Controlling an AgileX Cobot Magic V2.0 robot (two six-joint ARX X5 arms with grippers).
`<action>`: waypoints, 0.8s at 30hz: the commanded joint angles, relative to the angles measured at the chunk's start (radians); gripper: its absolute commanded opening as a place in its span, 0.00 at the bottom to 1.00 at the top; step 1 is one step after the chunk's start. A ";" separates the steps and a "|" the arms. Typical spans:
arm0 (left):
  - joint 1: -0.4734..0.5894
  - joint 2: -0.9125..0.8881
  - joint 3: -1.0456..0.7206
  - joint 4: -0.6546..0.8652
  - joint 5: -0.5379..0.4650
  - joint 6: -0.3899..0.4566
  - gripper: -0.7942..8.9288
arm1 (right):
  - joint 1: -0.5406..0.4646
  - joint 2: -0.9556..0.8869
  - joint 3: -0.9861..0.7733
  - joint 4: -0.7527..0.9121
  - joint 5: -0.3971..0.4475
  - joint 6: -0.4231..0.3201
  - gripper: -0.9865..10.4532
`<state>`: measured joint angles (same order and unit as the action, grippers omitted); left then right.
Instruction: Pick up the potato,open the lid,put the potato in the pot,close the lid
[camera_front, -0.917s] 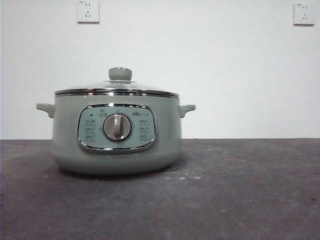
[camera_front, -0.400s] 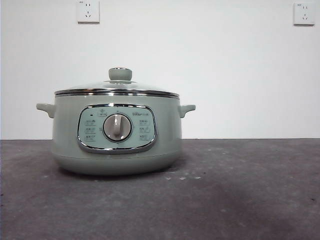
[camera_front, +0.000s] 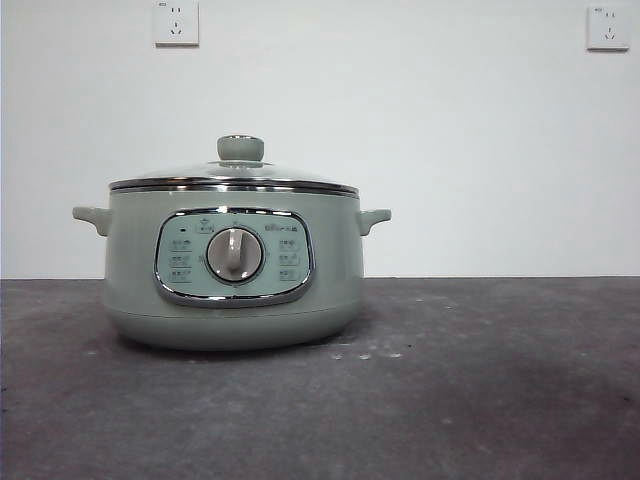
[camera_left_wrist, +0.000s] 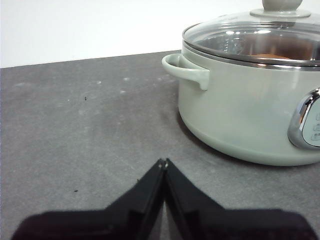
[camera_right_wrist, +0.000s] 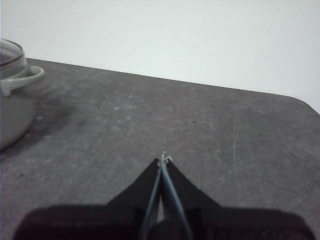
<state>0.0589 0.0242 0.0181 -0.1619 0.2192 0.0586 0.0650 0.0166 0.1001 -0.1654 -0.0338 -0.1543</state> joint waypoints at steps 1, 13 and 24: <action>0.003 -0.002 -0.010 0.009 -0.003 -0.006 0.08 | -0.001 -0.009 -0.033 0.016 0.001 -0.003 0.09; 0.003 -0.002 -0.010 0.009 -0.003 -0.006 0.08 | -0.001 -0.009 -0.086 -0.018 0.008 0.008 0.09; 0.003 -0.002 -0.010 0.009 -0.003 -0.006 0.08 | 0.000 -0.007 -0.086 -0.016 0.008 0.030 0.09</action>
<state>0.0589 0.0242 0.0181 -0.1619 0.2192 0.0586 0.0654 0.0105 0.0238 -0.1871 -0.0265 -0.1379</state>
